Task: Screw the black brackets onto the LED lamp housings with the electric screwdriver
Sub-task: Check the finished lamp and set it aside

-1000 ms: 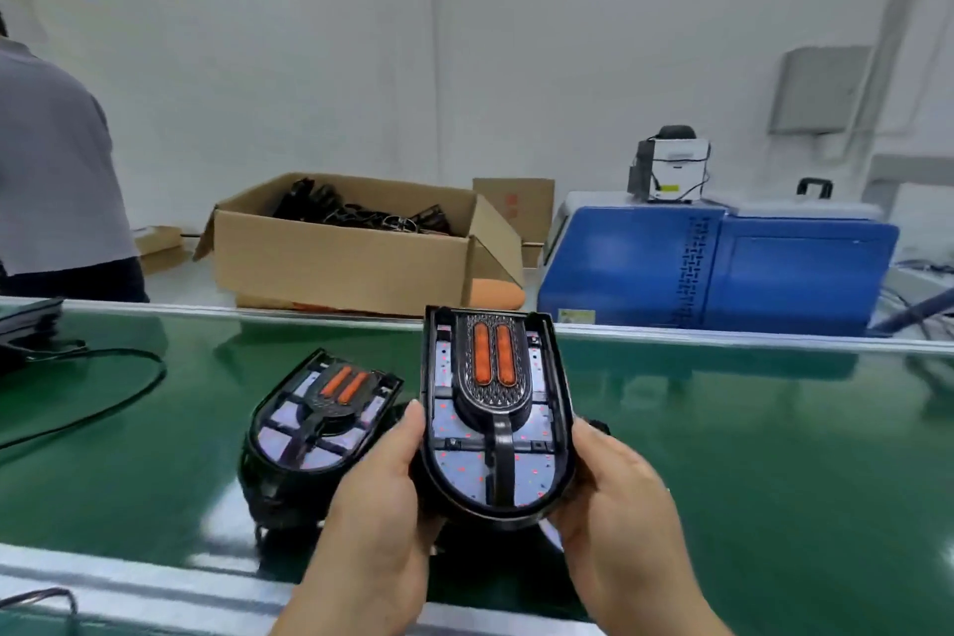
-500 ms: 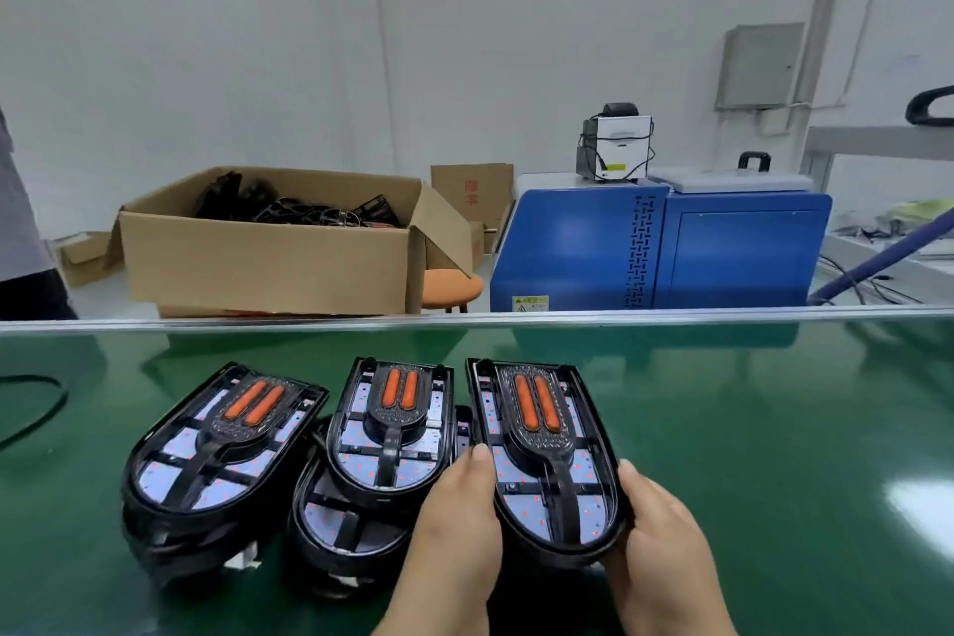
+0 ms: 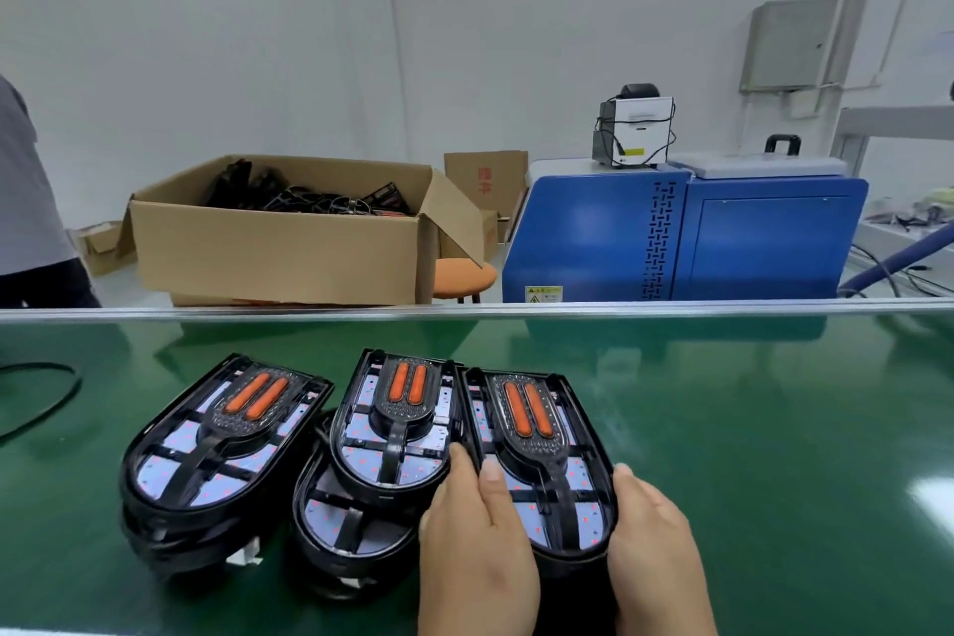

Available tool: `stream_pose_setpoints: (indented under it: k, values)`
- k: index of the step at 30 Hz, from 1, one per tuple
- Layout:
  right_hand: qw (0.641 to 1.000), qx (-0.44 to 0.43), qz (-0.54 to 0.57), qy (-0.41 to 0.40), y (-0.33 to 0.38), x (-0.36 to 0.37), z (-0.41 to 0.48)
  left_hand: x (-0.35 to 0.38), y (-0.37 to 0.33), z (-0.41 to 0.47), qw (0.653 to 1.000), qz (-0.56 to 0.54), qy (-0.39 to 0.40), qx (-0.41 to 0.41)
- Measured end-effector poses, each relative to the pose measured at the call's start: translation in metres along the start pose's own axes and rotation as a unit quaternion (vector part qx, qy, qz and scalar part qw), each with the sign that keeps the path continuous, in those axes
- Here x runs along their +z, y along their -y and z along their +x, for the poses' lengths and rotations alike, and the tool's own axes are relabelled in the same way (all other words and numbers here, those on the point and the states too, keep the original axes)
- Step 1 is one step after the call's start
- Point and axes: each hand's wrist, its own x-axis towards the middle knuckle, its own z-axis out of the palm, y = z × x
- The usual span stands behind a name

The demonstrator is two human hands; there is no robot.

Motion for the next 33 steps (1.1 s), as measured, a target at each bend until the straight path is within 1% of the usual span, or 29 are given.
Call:
stream_pose_setpoints:
  k: [3, 5, 7, 9, 12, 15, 18, 22, 29, 31, 33]
  values:
    - [1.000, 0.001, 0.007, -0.030, 0.002, 0.002, 0.000, -0.003, 0.001, 0.006, 0.993, 0.112, 0.025, 0.034]
    - [0.999, 0.001, 0.011, -0.034, 0.002, 0.006, 0.003, -0.004, 0.000, 0.009, 0.988, 0.142, 0.031, 0.056]
    - [1.000, -0.005, -0.006, -0.020, 0.002, 0.009, 0.006, -0.004, -0.001, 0.014, 0.983, 0.163, 0.017, 0.080]
    - [0.997, -0.030, -0.067, -0.011, 0.000, 0.010, 0.011, -0.006, 0.000, 0.020, 0.975, 0.195, -0.011, 0.108]
    - [0.982, -0.061, -0.177, 0.011, -0.004, 0.007, 0.014, -0.012, 0.000, 0.024, 0.958, 0.250, -0.040, 0.134]
    - [0.979, -0.060, -0.193, 0.030, -0.008, 0.004, 0.015, -0.016, -0.006, 0.025, 0.945, 0.297, -0.041, 0.130]
    - [0.985, -0.041, -0.167, 0.016, -0.009, 0.005, 0.014, -0.016, -0.012, 0.026, 0.941, 0.311, -0.025, 0.132]
    - [0.984, -0.059, -0.168, 0.004, -0.007, 0.006, 0.015, -0.014, -0.011, 0.026, 0.939, 0.311, -0.020, 0.147]
    - [0.989, -0.054, -0.134, -0.020, -0.008, 0.001, 0.021, -0.009, -0.010, 0.024, 0.939, 0.290, -0.022, 0.181]
    - [0.990, -0.071, -0.117, -0.028, -0.006, 0.001, 0.019, -0.011, -0.009, 0.025, 0.941, 0.281, -0.027, 0.185]
    - [0.989, -0.086, -0.107, -0.058, -0.002, 0.001, 0.015, -0.017, -0.008, 0.027, 0.944, 0.271, -0.036, 0.183]
